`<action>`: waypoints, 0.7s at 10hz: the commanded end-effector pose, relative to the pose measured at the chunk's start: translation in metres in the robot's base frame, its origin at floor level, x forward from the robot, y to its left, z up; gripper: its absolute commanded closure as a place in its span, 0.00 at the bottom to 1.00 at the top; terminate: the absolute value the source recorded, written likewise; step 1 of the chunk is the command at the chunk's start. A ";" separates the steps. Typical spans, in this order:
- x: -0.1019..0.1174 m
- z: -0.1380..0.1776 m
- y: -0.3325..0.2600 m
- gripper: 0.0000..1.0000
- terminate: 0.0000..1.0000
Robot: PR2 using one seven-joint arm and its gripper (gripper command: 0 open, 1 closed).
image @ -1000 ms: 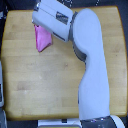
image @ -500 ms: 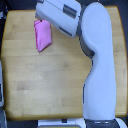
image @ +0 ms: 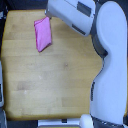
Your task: Folding a cloth
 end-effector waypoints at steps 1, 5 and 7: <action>0.016 0.020 -0.143 0.00 0.00; -0.005 0.046 -0.225 0.00 0.00; -0.018 0.045 -0.251 0.00 0.00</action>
